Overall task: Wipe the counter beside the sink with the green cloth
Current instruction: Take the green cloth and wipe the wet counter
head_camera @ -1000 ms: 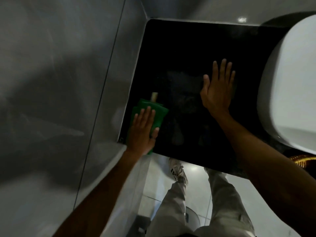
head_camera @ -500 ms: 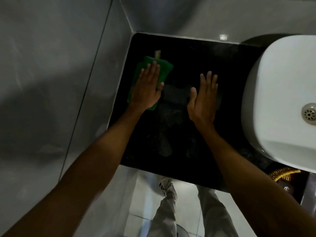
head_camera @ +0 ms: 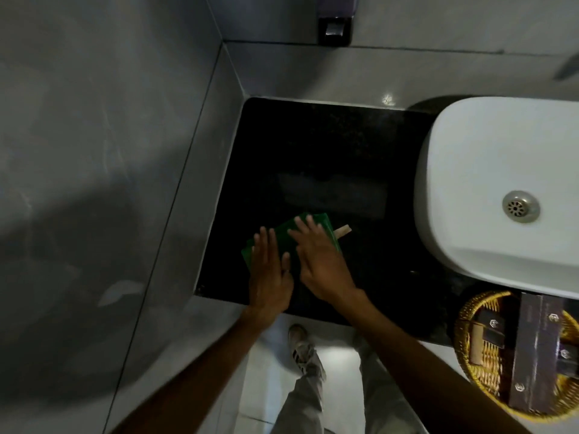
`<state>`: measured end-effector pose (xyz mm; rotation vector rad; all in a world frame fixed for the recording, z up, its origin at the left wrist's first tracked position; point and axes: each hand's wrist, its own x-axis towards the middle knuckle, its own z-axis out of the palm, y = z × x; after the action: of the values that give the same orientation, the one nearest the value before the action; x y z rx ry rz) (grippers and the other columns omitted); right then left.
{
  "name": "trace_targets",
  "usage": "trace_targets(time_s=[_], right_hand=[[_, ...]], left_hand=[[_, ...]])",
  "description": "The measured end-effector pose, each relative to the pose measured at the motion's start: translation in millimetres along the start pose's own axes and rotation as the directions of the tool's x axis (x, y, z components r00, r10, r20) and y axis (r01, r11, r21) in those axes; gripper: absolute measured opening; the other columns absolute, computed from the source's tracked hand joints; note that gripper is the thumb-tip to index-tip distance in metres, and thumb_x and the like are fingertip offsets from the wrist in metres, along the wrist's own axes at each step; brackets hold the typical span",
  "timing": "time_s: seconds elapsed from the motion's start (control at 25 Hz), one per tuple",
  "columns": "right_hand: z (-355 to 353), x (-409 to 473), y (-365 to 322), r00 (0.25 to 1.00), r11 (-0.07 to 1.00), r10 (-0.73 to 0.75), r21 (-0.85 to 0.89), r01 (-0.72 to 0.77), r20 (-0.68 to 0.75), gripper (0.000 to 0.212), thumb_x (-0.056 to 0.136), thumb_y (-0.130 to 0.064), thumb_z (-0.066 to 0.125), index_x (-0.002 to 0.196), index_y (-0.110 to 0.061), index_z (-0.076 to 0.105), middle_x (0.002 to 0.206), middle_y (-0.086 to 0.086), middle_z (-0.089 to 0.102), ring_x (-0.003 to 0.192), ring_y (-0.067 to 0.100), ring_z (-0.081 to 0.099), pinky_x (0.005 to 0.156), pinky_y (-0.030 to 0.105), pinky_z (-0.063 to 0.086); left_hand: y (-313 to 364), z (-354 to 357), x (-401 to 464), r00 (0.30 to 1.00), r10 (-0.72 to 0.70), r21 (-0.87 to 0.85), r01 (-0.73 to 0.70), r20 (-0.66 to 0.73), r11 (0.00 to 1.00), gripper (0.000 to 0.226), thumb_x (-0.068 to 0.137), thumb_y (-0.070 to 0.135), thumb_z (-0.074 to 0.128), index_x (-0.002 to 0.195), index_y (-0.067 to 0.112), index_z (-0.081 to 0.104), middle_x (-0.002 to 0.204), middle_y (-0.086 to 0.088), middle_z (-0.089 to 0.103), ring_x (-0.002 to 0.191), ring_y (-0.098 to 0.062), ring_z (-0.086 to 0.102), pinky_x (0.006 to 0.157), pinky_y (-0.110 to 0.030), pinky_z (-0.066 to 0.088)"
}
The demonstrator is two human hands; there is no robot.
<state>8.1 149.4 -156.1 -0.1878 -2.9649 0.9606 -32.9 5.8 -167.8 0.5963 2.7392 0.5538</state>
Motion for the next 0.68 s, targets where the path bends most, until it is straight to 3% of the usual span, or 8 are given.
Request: trace_targets(time_s=[0.08,0.16,0.24,0.36,0.56,0.64,0.68], right_hand=[[4.5,-14.4,2.6,0.996,0.975,-0.050,-0.214,0.065,0.072,0.057,0.110,-0.038,0.030,0.162,-0.015,0.036,0.173,0.004,0.024,0.163,0.024,0.018,0.133,0.045,0.019],[-9.6,2.9,8.5,1.000,0.965,0.000,-0.262,0.004,0.017,0.059,0.111,-0.042,0.030,0.165,-0.017,0.028,0.174,0.002,0.021,0.164,0.021,0.015,0.133,0.046,0.017],[-65.2,6.5,-3.1,0.984,0.946,0.114,-0.288,-0.150,-0.138,0.061,0.112,-0.042,0.032,0.167,-0.018,0.023,0.176,0.003,0.015,0.164,0.022,0.011,0.134,0.045,0.010],[-98.3,67.2,7.2,0.970,0.931,0.170,-0.294,-0.216,-0.174,0.063,0.110,-0.044,0.031,0.167,-0.017,0.022,0.176,0.006,0.015,0.164,0.026,0.012,0.134,0.047,0.008],[-90.5,85.8,21.7,0.950,0.889,0.310,-0.342,-0.305,-0.043,0.064,0.110,-0.044,0.030,0.168,-0.024,0.013,0.178,0.004,0.003,0.165,0.027,0.002,0.133,0.049,0.000],[-94.2,75.1,26.5,0.939,0.868,0.338,-0.405,-0.287,0.059,0.067,0.106,-0.038,0.040,0.168,-0.027,0.017,0.177,0.009,0.002,0.165,0.031,0.001,0.133,0.051,0.001],[-98.8,70.6,21.6,0.954,0.889,0.285,-0.399,-0.226,0.095,0.069,0.103,-0.035,0.046,0.167,-0.026,0.022,0.177,0.012,0.004,0.164,0.032,0.003,0.133,0.051,0.003]], left_hand=[[6.8,2.4,-11.1,0.999,-0.052,0.110,0.051,0.008,0.993,0.070,0.105,0.041,0.017,0.165,0.005,0.008,0.174,-0.011,-0.004,0.163,-0.027,-0.003,0.133,-0.050,0.010],[9.3,-16.9,32.3,0.992,0.103,0.116,-0.110,0.068,0.987,0.067,0.107,0.038,0.022,0.165,0.006,0.010,0.175,-0.011,0.001,0.163,-0.028,-0.001,0.134,-0.046,0.006],[42.9,-71.9,64.6,0.921,0.380,0.200,-0.389,0.081,0.899,0.065,0.109,0.038,0.023,0.166,0.009,0.008,0.176,-0.010,0.003,0.164,-0.027,0.000,0.134,-0.045,0.006],[61.6,-105.9,148.6,0.856,0.503,0.283,-0.516,0.122,0.809,0.065,0.109,0.036,0.024,0.166,0.011,0.009,0.176,-0.009,0.005,0.164,-0.026,0.003,0.134,-0.046,0.008],[52.3,-105.4,168.8,0.841,0.497,0.395,-0.539,0.211,0.744,0.064,0.110,0.033,0.028,0.166,0.009,0.008,0.176,-0.011,0.004,0.164,-0.028,0.003,0.134,-0.041,0.005],[45.5,-102.1,168.1,0.892,0.382,0.471,-0.452,0.243,0.757,0.066,0.111,0.037,0.022,0.165,0.006,0.000,0.175,-0.015,-0.004,0.164,-0.029,-0.001,0.133,-0.041,0.000],[43.1,-104.3,166.9,0.932,0.303,0.469,-0.362,0.198,0.805,0.068,0.111,0.040,0.022,0.165,0.004,-0.002,0.175,-0.018,-0.006,0.164,-0.031,-0.002,0.133,-0.042,-0.001]])
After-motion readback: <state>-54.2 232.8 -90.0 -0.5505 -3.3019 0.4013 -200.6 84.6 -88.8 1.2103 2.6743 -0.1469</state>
